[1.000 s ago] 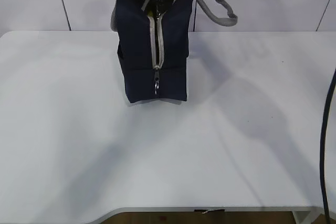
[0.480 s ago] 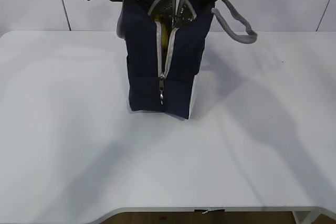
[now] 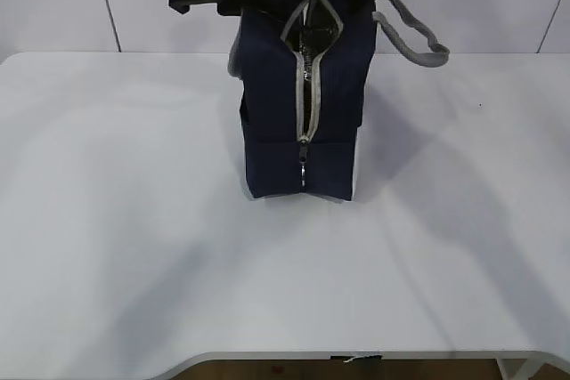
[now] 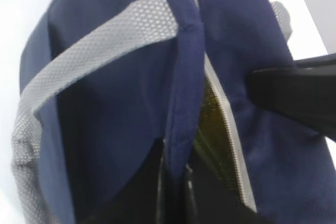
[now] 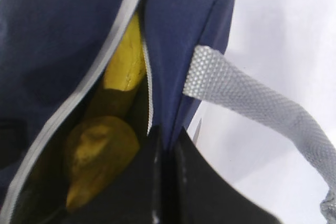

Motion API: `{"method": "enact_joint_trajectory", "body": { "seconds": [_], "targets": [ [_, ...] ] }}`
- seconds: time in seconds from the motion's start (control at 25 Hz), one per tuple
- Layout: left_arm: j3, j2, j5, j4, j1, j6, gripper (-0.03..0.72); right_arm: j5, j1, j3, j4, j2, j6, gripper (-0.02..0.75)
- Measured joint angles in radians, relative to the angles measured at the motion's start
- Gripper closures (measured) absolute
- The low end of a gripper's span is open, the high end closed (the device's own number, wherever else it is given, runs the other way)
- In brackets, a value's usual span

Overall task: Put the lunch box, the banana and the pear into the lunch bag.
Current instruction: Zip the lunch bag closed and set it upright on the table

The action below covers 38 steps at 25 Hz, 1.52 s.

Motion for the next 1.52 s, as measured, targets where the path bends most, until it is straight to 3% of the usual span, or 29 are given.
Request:
{"method": "enact_joint_trajectory", "body": {
  "seconds": [0.64,0.8,0.96,1.12,1.24,1.52],
  "targets": [
    [0.0,0.022,-0.003,0.017,-0.011,-0.029,0.686,-0.028,-0.022,0.073,0.052,-0.005,-0.054,0.728],
    [0.0,0.026,-0.002,0.018,-0.011,-0.029,0.676,-0.028,-0.022,0.073,0.052,-0.005,-0.056,0.695],
    [0.0,0.035,0.003,0.018,-0.011,-0.029,0.585,-0.028,-0.022,0.073,0.052,-0.005,-0.056,0.551],
    [0.0,0.035,0.003,0.018,-0.011,-0.029,0.411,-0.028,-0.022,0.073,0.052,-0.005,-0.056,0.395],
    [0.0,0.035,0.003,0.026,-0.011,-0.029,0.349,-0.028,-0.022,0.073,0.052,-0.01,-0.056,0.361],
    [0.0,-0.002,0.009,0.054,0.011,-0.029,0.33,-0.028,-0.022,0.074,0.033,-0.098,-0.057,0.351]
  ]
}}
